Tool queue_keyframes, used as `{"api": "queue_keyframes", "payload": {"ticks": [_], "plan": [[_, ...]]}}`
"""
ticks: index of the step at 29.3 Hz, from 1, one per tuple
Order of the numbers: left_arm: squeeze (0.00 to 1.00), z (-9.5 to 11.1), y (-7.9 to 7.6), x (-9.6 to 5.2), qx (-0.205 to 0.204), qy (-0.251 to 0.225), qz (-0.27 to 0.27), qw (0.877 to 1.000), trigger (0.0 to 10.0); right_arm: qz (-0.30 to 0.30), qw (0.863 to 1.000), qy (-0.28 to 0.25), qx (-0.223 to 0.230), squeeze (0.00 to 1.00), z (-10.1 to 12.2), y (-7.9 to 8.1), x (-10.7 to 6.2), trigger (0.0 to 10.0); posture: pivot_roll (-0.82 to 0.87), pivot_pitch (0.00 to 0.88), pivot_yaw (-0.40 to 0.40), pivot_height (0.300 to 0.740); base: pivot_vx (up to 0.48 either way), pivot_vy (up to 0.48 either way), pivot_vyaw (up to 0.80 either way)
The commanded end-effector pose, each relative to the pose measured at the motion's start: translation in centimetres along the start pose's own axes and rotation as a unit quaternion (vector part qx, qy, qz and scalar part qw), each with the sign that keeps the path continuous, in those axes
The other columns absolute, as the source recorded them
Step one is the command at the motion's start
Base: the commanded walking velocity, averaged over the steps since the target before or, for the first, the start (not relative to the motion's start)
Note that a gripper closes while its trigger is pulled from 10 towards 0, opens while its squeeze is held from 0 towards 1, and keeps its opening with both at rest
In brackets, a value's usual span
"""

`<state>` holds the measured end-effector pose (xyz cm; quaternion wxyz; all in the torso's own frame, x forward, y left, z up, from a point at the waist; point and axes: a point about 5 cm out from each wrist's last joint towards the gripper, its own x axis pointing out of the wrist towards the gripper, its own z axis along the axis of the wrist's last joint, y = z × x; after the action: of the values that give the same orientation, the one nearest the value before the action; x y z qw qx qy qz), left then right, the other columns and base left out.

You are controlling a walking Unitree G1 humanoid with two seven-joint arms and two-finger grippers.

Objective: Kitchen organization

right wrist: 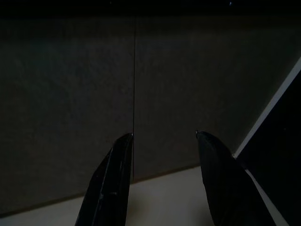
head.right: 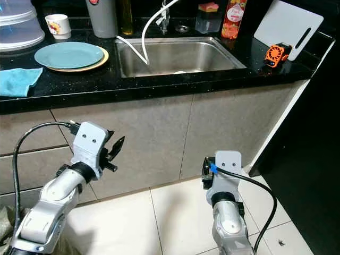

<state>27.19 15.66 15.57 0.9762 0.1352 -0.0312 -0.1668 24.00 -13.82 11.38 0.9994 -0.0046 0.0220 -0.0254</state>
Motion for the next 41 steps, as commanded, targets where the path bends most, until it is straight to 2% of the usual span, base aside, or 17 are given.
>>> {"api": "queue_keyframes", "payload": {"ticks": [1,11,14,17,19,26,30,32,39,41], "plan": [[0.00,-0.2,-0.1,0.2,0.000,0.004,0.002,1.000,10.0,0.000,1.000,0.004,-0.003,0.00,0.0,-0.1,0.1,10.0,0.18,0.026,-0.040,0.740,0.000,0.000,0.00],[0.00,1.1,-1.0,0.8,0.005,-0.022,-0.006,1.000,10.0,0.014,1.000,-0.017,-0.006,0.00,1.3,0.0,0.6,10.0,0.18,0.023,-0.044,0.740,0.000,0.000,0.00],[0.00,1.4,-1.2,1.2,0.002,-0.027,-0.007,1.000,10.0,0.030,0.999,-0.019,-0.031,0.00,1.4,-1.0,0.1,10.0,0.18,0.026,-0.044,0.740,0.000,0.000,0.00],[0.00,1.4,-1.1,1.3,0.002,-0.027,-0.004,1.000,10.0,0.000,0.999,-0.015,-0.043,0.00,1.4,-3.2,0.2,10.0,0.17,0.027,-0.044,0.740,0.000,0.000,0.00],[0.00,1.4,-1.0,1.3,0.001,-0.027,-0.002,1.000,10.0,-0.012,0.999,-0.013,-0.041,0.00,1.4,-3.7,0.3,10.0,0.17,0.028,-0.041,0.740,0.000,0.000,0.00],[0.00,1.4,-0.9,1.4,0.003,-0.026,-0.002,1.000,10.0,0.020,0.999,-0.008,-0.049,0.00,1.1,-2.8,-0.2,10.0,0.17,0.030,-0.032,0.740,0.000,0.000,0.00],[0.00,1.5,-0.6,1.6,0.003,-0.026,0.001,1.000,10.0,0.032,0.998,-0.003,-0.056,0.00,1.1,-3.3,-0.4,10.0,0.17,0.030,-0.029,0.740,0.000,0.000,0.00],[0.00,1.5,-0.6,1.7,0.004,-0.027,0.001,1.000,10.0,0.034,0.997,0.002,-0.073,0.00,1.1,-4.5,-0.4,10.0,0.17,0.030,-0.028,0.740,0.000,0.000,0.00],[0.00,1.8,-0.3,1.9,-0.001,-0.028,0.008,1.000,10.0,0.052,0.995,0.007,-0.084,0.00,1.0,-4.6,-1.0,10.0,0.17,0.027,-0.025,0.740,0.000,0.000,0.00],[0.00,1.9,-0.1,2.2,-0.014,-0.025,0.015,0.999,10.0,0.047,0.996,0.012,-0.079,0.00,0.7,-4.6,-1.1,10.0,0.17,0.026,-0.024,0.740,0.000,0.000,0.00]]}}
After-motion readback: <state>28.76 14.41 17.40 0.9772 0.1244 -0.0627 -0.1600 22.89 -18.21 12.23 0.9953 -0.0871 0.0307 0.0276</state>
